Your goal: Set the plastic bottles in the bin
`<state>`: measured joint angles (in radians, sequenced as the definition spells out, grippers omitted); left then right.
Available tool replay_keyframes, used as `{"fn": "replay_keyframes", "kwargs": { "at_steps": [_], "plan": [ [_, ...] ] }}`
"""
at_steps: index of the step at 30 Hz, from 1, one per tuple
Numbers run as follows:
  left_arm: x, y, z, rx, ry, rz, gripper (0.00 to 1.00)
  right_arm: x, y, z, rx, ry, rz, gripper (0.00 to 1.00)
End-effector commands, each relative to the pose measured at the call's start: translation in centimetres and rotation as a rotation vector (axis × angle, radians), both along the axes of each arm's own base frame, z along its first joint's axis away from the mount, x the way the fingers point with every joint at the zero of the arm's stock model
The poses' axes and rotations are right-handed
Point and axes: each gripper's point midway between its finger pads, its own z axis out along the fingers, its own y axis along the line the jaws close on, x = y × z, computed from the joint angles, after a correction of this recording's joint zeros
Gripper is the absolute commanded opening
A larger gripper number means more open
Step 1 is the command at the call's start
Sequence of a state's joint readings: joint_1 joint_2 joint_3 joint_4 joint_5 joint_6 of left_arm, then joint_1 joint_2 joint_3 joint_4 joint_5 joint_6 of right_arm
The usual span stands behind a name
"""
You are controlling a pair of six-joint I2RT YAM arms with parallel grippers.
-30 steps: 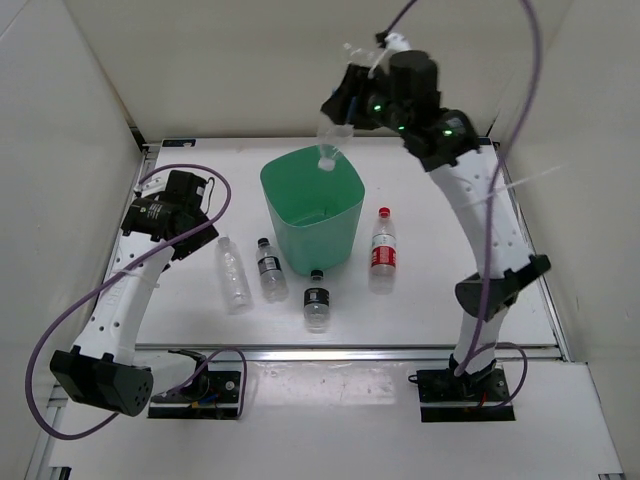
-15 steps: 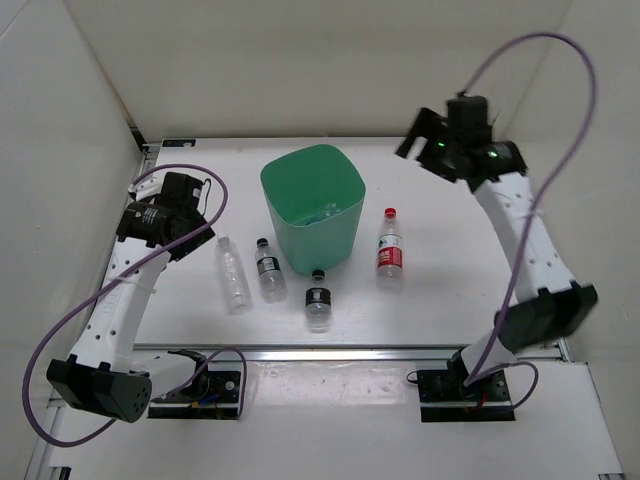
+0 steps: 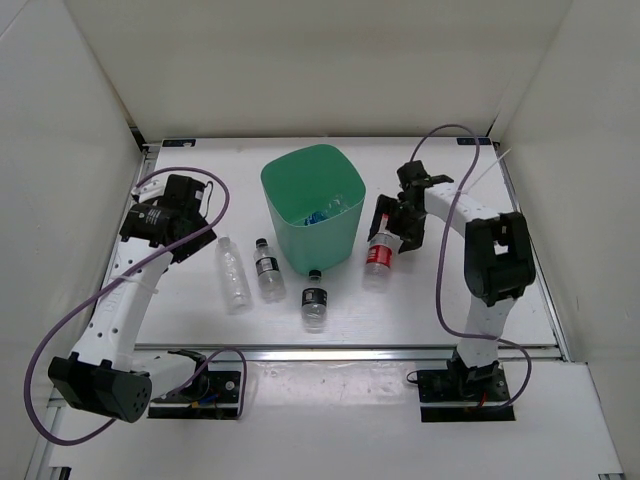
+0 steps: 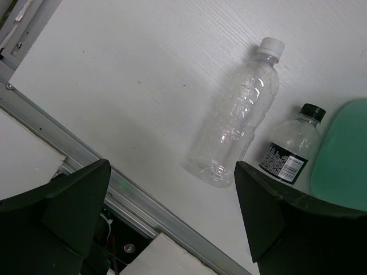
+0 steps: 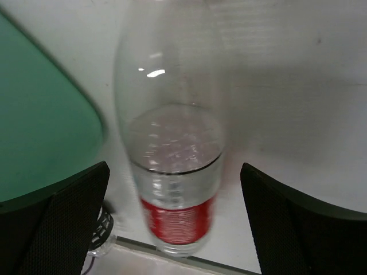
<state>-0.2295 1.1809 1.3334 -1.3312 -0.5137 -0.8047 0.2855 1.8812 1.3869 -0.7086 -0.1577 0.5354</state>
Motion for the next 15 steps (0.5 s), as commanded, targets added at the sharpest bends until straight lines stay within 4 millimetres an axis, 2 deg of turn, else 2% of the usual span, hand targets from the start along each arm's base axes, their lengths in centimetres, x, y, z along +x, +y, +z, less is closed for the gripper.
{"fn": "replay_keyframes", "kwargs": {
  "at_steps": [1, 2, 3, 4, 6, 9, 10, 11, 13, 14, 15],
  "plan": [
    [-0.3, 0.4, 0.2, 0.020, -0.011, 0.009, 1.00, 0.6, 1.0, -0.1, 0.035, -0.018, 0.058, 0.98],
    [-0.4, 0.4, -0.1, 0.022, -0.002, 0.008, 1.00, 0.5, 0.9, -0.6, 0.029, -0.009, 0.070, 0.96],
    [-0.3, 0.5, -0.1, 0.026, -0.008, 0.019, 1.00, 0.1, 0.8, -1.5, 0.019, 0.026, 0.070, 0.85],
    [-0.3, 0.5, -0.1, 0.026, -0.008, 0.019, 1.00, 0.3, 0.8, -1.6, 0.017, 0.021, 0.081, 0.70],
    [-0.3, 0.5, -0.1, 0.026, -0.008, 0.019, 1.00, -0.1, 0.2, -1.4, 0.001, 0.050, 0.069, 0.47],
    [-0.3, 0.5, -0.1, 0.021, -0.011, 0.027, 1.00, 0.8, -0.4, 3.1, -0.004, -0.039, 0.052, 0.28],
    [-0.3, 0.5, -0.1, 0.021, -0.011, 0.027, 1.00, 1.1, -0.7, 4.7, -0.016, -0.079, 0.044, 0.26],
    [-0.3, 0.5, -0.1, 0.021, -0.011, 0.027, 1.00, 2.1, -0.6, 9.0, 0.005, -0.183, 0.018, 0.26],
    [-0.3, 0.5, -0.1, 0.021, -0.011, 0.027, 1.00, 2.6, -0.6, 14.3, 0.028, -0.296, 0.002, 0.25],
    [-0.3, 0.5, -0.1, 0.021, -0.011, 0.027, 1.00, 2.8, -0.3, 18.2, 0.050, -0.396, -0.010, 0.25],
    [-0.4, 0.5, -0.4, 0.019, -0.006, 0.034, 1.00, 3.3, -0.3, 21.2, 0.069, -0.472, -0.025, 0.25]
  ]
}}
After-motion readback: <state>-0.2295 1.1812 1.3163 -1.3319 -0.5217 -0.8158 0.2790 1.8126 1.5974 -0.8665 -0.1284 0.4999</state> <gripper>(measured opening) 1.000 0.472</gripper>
